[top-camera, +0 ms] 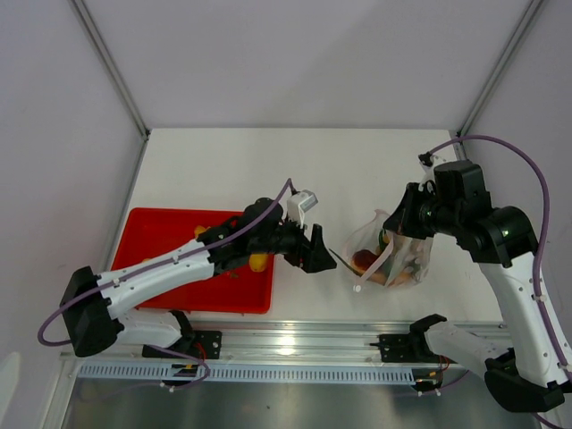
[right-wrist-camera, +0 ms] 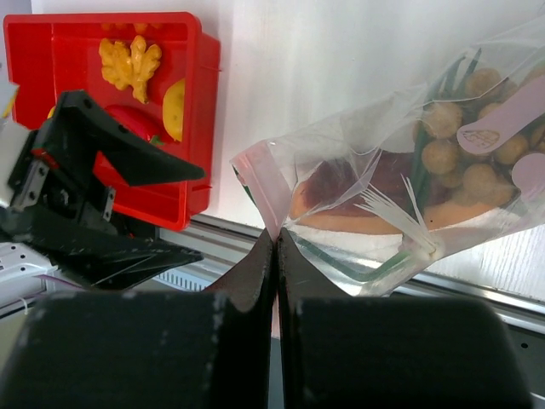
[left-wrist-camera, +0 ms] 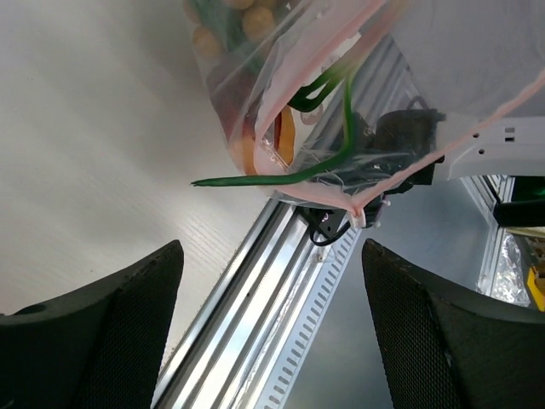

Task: Place the food in the zip-top bag and seal the zipper
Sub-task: Adjust the fake vegetable in the zipper food storage bag.

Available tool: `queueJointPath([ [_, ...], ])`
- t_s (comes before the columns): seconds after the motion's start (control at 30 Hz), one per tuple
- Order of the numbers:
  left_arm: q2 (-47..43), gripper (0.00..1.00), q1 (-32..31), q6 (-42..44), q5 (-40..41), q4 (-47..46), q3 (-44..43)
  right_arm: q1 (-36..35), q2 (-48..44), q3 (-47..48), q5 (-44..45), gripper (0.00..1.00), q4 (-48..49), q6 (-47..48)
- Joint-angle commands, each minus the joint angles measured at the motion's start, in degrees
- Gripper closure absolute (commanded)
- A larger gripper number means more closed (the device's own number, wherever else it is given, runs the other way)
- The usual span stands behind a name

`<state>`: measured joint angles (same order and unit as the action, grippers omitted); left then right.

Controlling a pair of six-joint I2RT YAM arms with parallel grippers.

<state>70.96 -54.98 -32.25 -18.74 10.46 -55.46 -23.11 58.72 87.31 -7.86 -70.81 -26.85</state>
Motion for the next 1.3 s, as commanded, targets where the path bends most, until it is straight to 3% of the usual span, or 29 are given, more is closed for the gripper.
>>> queueJointPath([
  [0.0, 2.60, 0.14, 0.40, -3.34, -1.30, -4.48, -0.52, 0.17, -1.33, 0.06, -0.76, 1.00, 2.60, 0.57],
  [0.5, 9.81, 0.26, 2.33, -6.77, -1.03, -10.11, -2.10, 0.17, -1.50, 0.41, -1.46, 1.00, 2.25, 0.48],
  [0.8, 14.47, 0.45, 2.77, -7.48, -2.88, -11.95, -5.09, 0.17, -1.59, 0.14, -1.63, 1.00, 2.34, 0.66],
  [0.93, 14.39, 0.62, 2.77, -7.48, -3.41, -12.39, -4.92, 0.26, -1.68, -0.12, -1.46, 1.00, 2.34, 0.83],
  [1.27, 10.17, 0.78, 2.77, -8.18, -4.37, -12.04, -1.76, 0.26, -1.68, -1.44, -2.07, 1.00, 3.39, 0.22],
])
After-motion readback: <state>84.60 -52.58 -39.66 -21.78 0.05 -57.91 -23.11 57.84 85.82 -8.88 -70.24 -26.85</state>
